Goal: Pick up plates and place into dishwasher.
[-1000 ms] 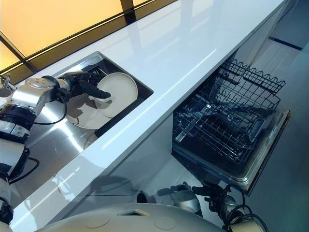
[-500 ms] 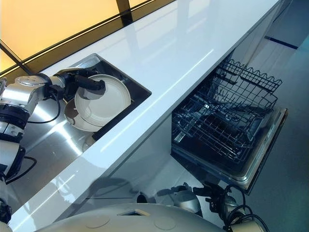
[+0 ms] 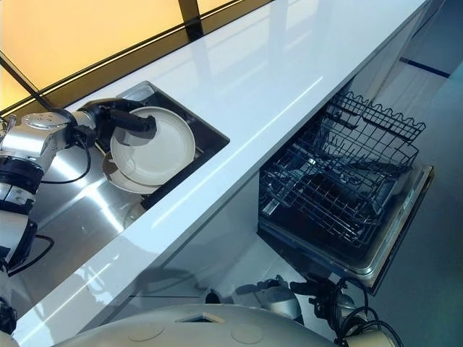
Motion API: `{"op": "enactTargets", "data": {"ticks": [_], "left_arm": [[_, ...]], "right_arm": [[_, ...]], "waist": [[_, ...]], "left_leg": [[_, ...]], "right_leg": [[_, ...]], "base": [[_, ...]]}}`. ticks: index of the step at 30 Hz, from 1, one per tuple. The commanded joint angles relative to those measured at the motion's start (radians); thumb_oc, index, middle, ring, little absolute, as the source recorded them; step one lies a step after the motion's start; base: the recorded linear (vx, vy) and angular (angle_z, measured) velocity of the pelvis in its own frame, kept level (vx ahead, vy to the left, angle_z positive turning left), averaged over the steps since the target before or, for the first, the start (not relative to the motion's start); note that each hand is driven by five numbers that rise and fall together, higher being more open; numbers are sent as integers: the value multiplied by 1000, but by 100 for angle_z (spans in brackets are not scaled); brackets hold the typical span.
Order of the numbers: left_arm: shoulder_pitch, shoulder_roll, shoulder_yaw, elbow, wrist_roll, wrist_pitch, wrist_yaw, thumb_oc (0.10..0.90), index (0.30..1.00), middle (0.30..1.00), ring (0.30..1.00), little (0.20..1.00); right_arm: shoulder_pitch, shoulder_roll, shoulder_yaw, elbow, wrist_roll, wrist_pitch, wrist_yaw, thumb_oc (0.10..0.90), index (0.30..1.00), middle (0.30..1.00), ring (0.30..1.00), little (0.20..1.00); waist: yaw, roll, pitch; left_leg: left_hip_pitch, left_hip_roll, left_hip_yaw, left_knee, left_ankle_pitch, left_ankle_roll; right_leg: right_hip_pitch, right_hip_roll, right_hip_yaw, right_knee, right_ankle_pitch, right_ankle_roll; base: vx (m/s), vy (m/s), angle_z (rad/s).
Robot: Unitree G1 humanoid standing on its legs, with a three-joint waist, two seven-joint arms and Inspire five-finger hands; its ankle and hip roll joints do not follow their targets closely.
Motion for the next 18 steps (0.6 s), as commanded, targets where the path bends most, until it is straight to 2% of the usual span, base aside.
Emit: {"op": "enactTargets", "data": {"ticks": [1, 2, 3, 5, 9, 10, 12, 14, 16, 18], "left_arm": [[-134, 172, 191, -43, 112, -259, 241, 100, 300, 300, 300, 200], [-140, 186, 195, -43, 135, -285, 264, 100, 300, 300, 300, 200], [-150, 216, 195, -43, 150, -345, 307, 100, 300, 300, 300, 200], [-162, 262, 210, -73, 111, -410, 389, 100, 300, 300, 300, 200], [-118, 273, 284, -189, 84, -464, 516, 100, 300, 300, 300, 200], [-90, 265, 317, -240, 83, -483, 564, 100, 300, 300, 300, 200], [-58, 257, 354, -312, 93, -496, 621, 100, 300, 300, 300, 200], [-10, 248, 393, -395, 98, -513, 682, 100, 300, 300, 300, 200], [26, 240, 416, -478, 87, -543, 749, 100, 300, 300, 300, 200], [73, 225, 437, -599, 62, -571, 828, 100, 300, 300, 300, 200]], "right_arm": [[28, -52, -25, 50, 72, 2, -33, 800, 900, 900, 900, 900], [32, -55, -37, 59, 79, 3, -31, 800, 900, 900, 900, 900], [41, -59, -59, 74, 119, 10, -33, 800, 900, 900, 900, 900], [65, -62, -133, 111, 281, 30, -51, 800, 900, 900, 900, 900], [112, -62, -319, 156, 604, 59, -101, 800, 900, 900, 900, 900], [131, -64, -365, 160, 719, 46, -145, 800, 900, 900, 900, 900], [151, -65, -428, 154, 816, 15, -218, 800, 900, 900, 900, 900], [172, -67, -489, 140, 897, -27, -306, 800, 900, 900, 900, 900], [184, -78, -545, 122, 959, -111, -420, 800, 900, 900, 900, 900], [184, -105, -616, 81, 982, -277, -582, 800, 900, 900, 900, 900]], "waist": [[-3, 55, -54], [-3, 55, -55], [-2, 54, -57], [-3, 50, -64], [-13, 44, -70], [-17, 44, -73], [-25, 40, -77], [-31, 39, -80], [-38, 37, -82], [-43, 32, -82]], "left_leg": [[-51, -63, -49, 28, -99, 19], [-51, -62, -50, 26, -98, 19], [-50, -60, -51, 23, -95, 16], [-49, -57, -52, 17, -93, 12], [-49, -53, -57, 12, -88, 6], [-48, -52, -59, 12, -88, 6], [-49, -51, -57, 11, -86, 5], [-50, -49, -56, 11, -85, 3], [-52, -48, -55, 11, -83, 1], [-54, -44, -54, 11, -79, -3]], "right_leg": [[-38, 37, -45, 79, -83, 99], [-38, 37, -45, 78, -83, 98], [-36, 39, -45, 76, -81, 97], [-34, 44, -40, 71, -81, 95], [-35, 52, -28, 70, -83, 91], [-36, 54, -24, 73, -85, 89], [-38, 56, -19, 74, -87, 88], [-41, 58, -15, 80, -90, 88], [-45, 59, -13, 84, -92, 87], [-49, 59, -12, 92, -95, 85]], "base": [[-73, -61, -1], [-63, -60, -2], [-68, -74, -2], [-77, -83, -3], [-56, -49, 5], [-60, -40, 6], [-51, -23, 0], [-52, -15, -1], [-57, -11, -1], [-59, -3, -1]]}}
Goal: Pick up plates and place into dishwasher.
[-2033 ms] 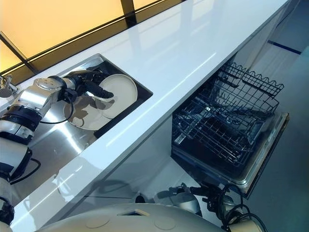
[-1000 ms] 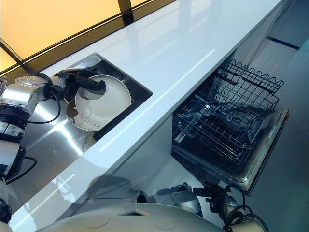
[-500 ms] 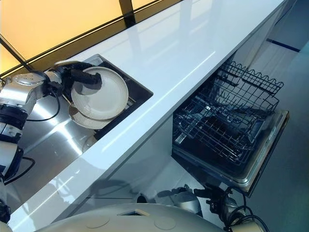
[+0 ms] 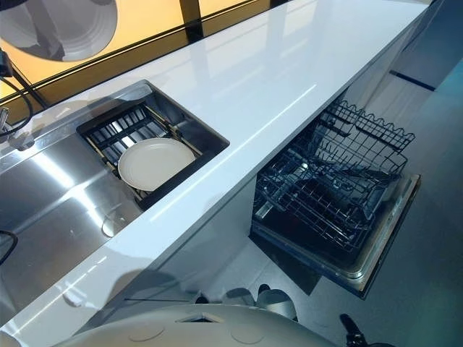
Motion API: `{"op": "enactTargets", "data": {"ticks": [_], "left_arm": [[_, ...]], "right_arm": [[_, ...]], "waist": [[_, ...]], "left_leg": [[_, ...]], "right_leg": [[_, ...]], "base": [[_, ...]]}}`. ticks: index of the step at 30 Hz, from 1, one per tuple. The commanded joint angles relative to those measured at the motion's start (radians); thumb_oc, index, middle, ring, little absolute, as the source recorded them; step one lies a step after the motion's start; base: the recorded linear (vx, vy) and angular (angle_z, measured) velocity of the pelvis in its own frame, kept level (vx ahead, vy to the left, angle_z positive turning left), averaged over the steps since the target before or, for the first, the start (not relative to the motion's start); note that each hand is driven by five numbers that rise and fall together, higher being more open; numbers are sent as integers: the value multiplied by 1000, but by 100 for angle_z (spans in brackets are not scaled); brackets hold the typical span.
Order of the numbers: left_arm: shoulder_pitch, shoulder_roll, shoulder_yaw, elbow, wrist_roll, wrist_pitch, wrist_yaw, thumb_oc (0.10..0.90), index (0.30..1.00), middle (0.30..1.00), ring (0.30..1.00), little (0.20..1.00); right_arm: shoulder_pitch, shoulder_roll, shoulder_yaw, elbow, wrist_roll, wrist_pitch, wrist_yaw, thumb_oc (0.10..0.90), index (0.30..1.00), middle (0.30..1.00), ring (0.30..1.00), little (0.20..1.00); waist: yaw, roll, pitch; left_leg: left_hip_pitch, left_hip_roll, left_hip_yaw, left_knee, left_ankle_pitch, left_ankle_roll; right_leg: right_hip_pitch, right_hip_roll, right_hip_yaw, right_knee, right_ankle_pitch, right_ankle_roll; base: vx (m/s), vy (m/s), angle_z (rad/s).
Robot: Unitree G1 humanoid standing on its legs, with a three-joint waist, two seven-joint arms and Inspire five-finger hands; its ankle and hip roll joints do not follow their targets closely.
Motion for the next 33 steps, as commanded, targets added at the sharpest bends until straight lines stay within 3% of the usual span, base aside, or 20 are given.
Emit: {"op": "enactTargets", "data": {"ticks": [1, 2, 3, 5, 9, 10, 11, 12, 16, 18, 19, 24, 28, 33], "left_arm": [[-37, 29, 138, -136, -28, -153, 152, 100, 300, 300, 300, 200], [-21, 20, 143, -178, -37, -171, 178, 100, 300, 300, 300, 200], [-8, 12, 145, -213, -40, -173, 196, 100, 300, 300, 300, 200], [-3, -13, 134, -346, -90, -154, 221, 100, 300, 300, 300, 200], [-38, -48, 92, -429, -116, -99, 213, 100, 300, 300, 300, 200], [-45, -55, 80, -441, -102, -83, 210, 100, 300, 300, 300, 200], [-51, -61, 67, -448, -71, -69, 200, 100, 300, 300, 300, 200], [-50, -70, 59, -457, -39, -57, 195, 100, 300, 300, 300, 200], [4, -123, 62, -454, 77, -56, 116, 100, 300, 300, 300, 200], [91, -178, 80, -425, 144, -100, 50, 100, 300, 300, 300, 200], [122, -199, 82, -408, 167, -118, 28, 100, 300, 300, 300, 200], [203, -279, 50, -317, 276, -191, -7, 100, 300, 300, 300, 200], [212, -306, 4, -182, 336, -261, -3, 100, 300, 300, 300, 200], [210, -322, -27, -92, 380, -297, 34, 100, 300, 300, 300, 200]], "right_arm": [[33, -117, -67, -30, 50, -275, -245, 800, 900, 900, 900, 900], [31, -134, -89, -51, 10, -360, -313, 800, 900, 900, 900, 900], [25, -147, -106, -75, -46, -396, -363, 800, 900, 900, 900, 900], [-17, -216, -143, -180, -336, -537, -511, 800, 900, 900, 900, 900], [-59, -232, -95, -432, -715, -606, -708, 800, 900, 900, 900, 900], [-63, -231, -81, -514, -811, -596, -751, 800, 900, 900, 900, 900], [-67, -241, -62, -595, -918, -621, -743, 800, 900, 900, 900, 900], [-73, -245, -45, -693, -1005, -586, -757, 800, 900, 900, 900, 900], [-105, -270, 24, -1023, -1166, -483, -553, 800, 900, 900, 900, 900], [-125, -274, 94, -1149, -1168, -408, -341, 800, 900, 900, 900, 900], [-134, -274, 120, -1187, -1157, -386, -286, 800, 900, 900, 900, 900], [-188, -301, 209, -1336, -1198, -283, -131, 800, 900, 900, 900, 900], [-304, -365, 286, -1422, -1148, -238, 11, 800, 900, 900, 900, 900], [-420, -390, 353, -1466, -1099, -216, 100, 800, 900, 900, 900, 900]], "waist": [[-31, 91, -53], [-32, 90, -52], [-31, 91, -51], [-29, 92, -49], [-31, 93, -45], [-32, 92, -45], [-33, 90, -44], [-33, 88, -43], [-24, 72, -45], [-16, 61, -48], [-16, 58, -49], [-11, 51, -58], [1, 45, -69], [11, 44, -81]], "left_leg": [[-45, -45, -31, 12, -69, 8], [-45, -43, -30, 13, -68, 6], [-45, -42, -30, 13, -66, 4], [-45, -37, -33, 12, -60, -2], [-56, -34, -34, 14, -51, -6], [-59, -33, -33, 15, -49, -6], [-62, -33, -33, 15, -47, -6], [-65, -33, -33, 15, -46, -4], [-74, -37, -40, 14, -43, 4], [-78, -39, -40, 12, -42, 8], [-77, -39, -39, 12, -41, 8], [-74, -39, -33, 10, -41, 9], [-71, -37, -24, 8, -38, 6], [-70, -35, -21, 7, -38, 3]], "right_leg": [[-49, 56, -15, 108, -98, 89], [-51, 57, -14, 111, -99, 88], [-51, 57, -14, 114, -100, 86], [-47, 57, -15, 117, -101, 82], [-48, 55, -14, 115, -97, 81], [-49, 54, -14, 115, -95, 80], [-50, 54, -13, 114, -94, 81], [-51, 53, -13, 112, -92, 82], [-51, 52, -10, 98, -85, 80], [-52, 54, -8, 90, -83, 78], [-54, 55, -8, 89, -82, 76], [-57, 61, -8, 86, -83, 73], [-54, 63, -12, 78, -78, 73], [-53, 64, -17, 75, -80, 73]], "base": [[-44, 2, -1], [-30, 5, -1], [-48, 11, -1], [-62, 16, -1], [-59, -1, -4], [-75, -16, -5], [-68, -19, -4], [-78, -27, -8], [-67, -31, -12], [-72, -27, 7], [-56, -16, 4], [-16, -3, 3], [6, -2, 10], [12, -8, 5]]}}
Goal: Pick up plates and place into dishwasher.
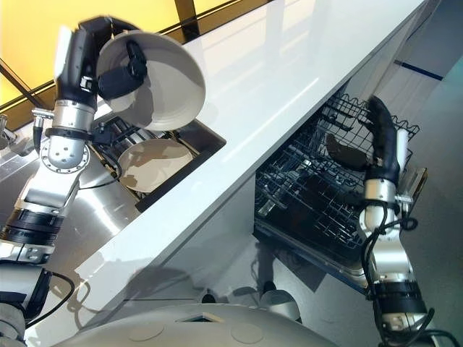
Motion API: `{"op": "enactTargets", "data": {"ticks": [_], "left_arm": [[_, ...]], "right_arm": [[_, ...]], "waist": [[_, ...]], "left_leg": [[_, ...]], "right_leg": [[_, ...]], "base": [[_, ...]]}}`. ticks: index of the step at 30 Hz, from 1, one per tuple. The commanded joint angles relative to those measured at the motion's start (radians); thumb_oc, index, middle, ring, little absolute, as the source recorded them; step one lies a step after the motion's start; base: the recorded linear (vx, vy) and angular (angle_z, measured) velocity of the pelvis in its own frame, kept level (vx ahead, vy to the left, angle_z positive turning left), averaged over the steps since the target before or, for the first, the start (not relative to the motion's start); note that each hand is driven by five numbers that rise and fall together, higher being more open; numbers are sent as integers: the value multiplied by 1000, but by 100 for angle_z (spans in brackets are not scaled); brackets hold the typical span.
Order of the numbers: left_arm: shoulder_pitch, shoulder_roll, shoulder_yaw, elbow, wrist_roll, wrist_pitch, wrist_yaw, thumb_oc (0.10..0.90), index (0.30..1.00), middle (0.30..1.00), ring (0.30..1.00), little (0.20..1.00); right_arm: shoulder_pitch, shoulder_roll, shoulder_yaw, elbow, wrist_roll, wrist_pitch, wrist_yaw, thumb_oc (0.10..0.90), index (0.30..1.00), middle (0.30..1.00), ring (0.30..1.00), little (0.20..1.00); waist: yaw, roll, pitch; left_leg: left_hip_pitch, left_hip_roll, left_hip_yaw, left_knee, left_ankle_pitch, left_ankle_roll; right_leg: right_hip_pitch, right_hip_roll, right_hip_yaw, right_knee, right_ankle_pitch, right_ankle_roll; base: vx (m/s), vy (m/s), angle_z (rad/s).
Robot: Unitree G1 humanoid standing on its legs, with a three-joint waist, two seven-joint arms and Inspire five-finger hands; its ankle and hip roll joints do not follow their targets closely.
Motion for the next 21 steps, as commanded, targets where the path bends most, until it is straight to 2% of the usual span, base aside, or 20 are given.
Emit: {"op": "enactTargets", "data": {"ticks": [1, 9, 18, 21], "left_arm": [[-102, 19, 3, -19, 45, -165, 84, 100, 300, 300, 300, 200], [-87, -20, -20, 68, 70, -197, 121, 100, 300, 300, 300, 200], [-95, -40, -45, 90, 81, -214, 132, 100, 300, 300, 300, 200], [-106, -44, -59, 93, 76, -228, 138, 100, 300, 300, 300, 200]], "right_arm": [[-214, -106, -6, -153, 76, -76, 68, 800, 900, 900, 900, 900], [-337, -46, 74, -204, 296, -6, 202, 800, 900, 900, 900, 900], [-425, 34, 164, -263, 640, 154, 365, 800, 900, 900, 900, 900], [-439, 61, 189, -268, 688, 176, 379, 800, 900, 900, 900, 900]], "waist": [[4, 9, -69], [18, 8, -85], [32, 1, -97], [35, -1, -99]], "left_leg": [[-27, -39, 15, 3, -54, 1], [-25, -35, 17, 5, -59, 2], [-27, -33, 10, 6, -59, 2], [-29, -33, 9, 7, -59, 3]], "right_leg": [[-39, 51, -15, 127, -109, 81], [-39, 49, -21, 135, -118, 80], [-39, 47, -22, 137, -124, 77], [-40, 46, -23, 138, -124, 77]], "base": [[13, -7, 10], [12, -2, 6], [12, -8, 4], [5, -9, 5]]}}
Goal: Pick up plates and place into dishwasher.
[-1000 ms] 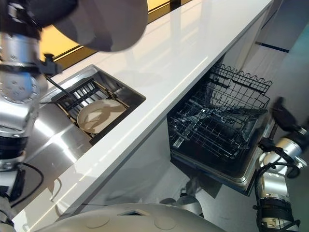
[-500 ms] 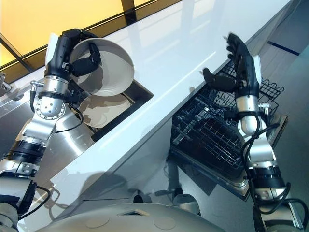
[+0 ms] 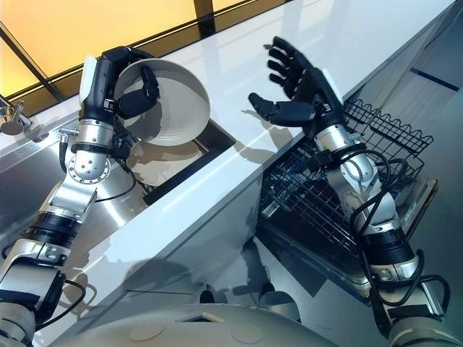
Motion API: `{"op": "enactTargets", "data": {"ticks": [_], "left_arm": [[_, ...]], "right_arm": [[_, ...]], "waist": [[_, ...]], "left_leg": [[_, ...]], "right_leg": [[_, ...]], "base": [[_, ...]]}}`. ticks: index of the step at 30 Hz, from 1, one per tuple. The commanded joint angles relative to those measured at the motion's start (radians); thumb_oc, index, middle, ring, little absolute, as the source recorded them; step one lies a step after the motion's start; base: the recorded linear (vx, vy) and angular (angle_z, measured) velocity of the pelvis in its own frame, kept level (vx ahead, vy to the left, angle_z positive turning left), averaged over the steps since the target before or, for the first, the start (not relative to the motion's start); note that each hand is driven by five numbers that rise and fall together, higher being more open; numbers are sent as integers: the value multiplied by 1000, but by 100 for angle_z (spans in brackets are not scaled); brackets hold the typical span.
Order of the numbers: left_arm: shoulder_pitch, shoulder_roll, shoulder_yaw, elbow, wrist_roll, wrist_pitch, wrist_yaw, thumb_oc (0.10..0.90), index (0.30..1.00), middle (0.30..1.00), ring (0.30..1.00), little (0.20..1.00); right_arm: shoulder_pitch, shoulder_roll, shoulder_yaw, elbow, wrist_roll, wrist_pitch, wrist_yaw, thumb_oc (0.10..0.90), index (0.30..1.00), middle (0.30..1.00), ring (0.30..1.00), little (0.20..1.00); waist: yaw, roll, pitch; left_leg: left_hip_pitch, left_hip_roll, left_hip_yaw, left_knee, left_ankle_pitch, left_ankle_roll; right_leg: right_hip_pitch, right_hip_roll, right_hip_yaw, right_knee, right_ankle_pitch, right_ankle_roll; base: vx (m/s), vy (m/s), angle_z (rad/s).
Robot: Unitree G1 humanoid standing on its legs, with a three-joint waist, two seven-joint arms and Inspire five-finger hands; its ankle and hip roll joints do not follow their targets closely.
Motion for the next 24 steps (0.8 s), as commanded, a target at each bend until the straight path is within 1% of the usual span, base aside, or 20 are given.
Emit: {"op": "enactTargets", "data": {"ticks": [1, 6, 10, 13, 16, 20, 24], "left_arm": [[-116, 28, -9, 6, 16, -124, 73, 100, 300, 300, 300, 200], [-141, 9, -39, -15, 18, -115, 75, 100, 300, 300, 300, 200], [-161, -8, -63, -43, 10, -104, 61, 100, 300, 300, 300, 200], [-175, -20, -82, -55, 7, -93, 56, 100, 300, 300, 300, 200], [-188, -31, -99, -65, 0, -85, 51, 100, 300, 300, 300, 200], [-200, -42, -117, -79, -7, -93, 38, 100, 300, 300, 300, 200], [-209, -49, -132, -106, 3, -99, 33, 100, 300, 300, 300, 200]], "right_arm": [[-184, 45, 5, -128, 111, -47, 41, 800, 900, 900, 900, 900], [-215, 86, 46, -134, 112, -38, 26, 800, 900, 900, 900, 900], [-251, 119, 79, -129, 126, -13, 6, 800, 900, 900, 900, 900], [-269, 142, 100, -127, 168, 11, -15, 800, 900, 900, 900, 900], [-281, 167, 116, -113, 176, 21, -24, 800, 900, 900, 900, 900], [-296, 183, 138, -94, 189, 42, -43, 800, 900, 900, 900, 900], [-300, 194, 155, -73, 182, 86, -57, 800, 900, 900, 900, 900]], "waist": [[7, 1, -107], [11, 0, -108], [17, -1, -109], [20, -2, -108], [24, -3, -108], [28, -5, -108], [30, -5, -109]], "left_leg": [[-29, -34, 40, 9, -66, 5], [-33, -34, 37, 9, -65, 4], [-33, -33, 36, 9, -64, 3], [-32, -33, 34, 10, -64, 3], [-32, -32, 33, 11, -63, 3], [-32, -31, 30, 11, -62, 2], [-32, -31, 27, 11, -63, 2]], "right_leg": [[-62, 45, -1, 142, -120, 73], [-66, 44, 0, 142, -119, 72], [-65, 44, 0, 140, -117, 72], [-62, 44, 0, 139, -117, 72], [-60, 43, 0, 138, -116, 72], [-59, 44, 0, 138, -115, 72], [-60, 43, -1, 140, -116, 71]], "base": [[3, -10, 6], [1, -2, 1], [0, 0, 0], [12, -8, 4], [12, -8, 7], [12, -4, 8], [0, 0, 0]]}}
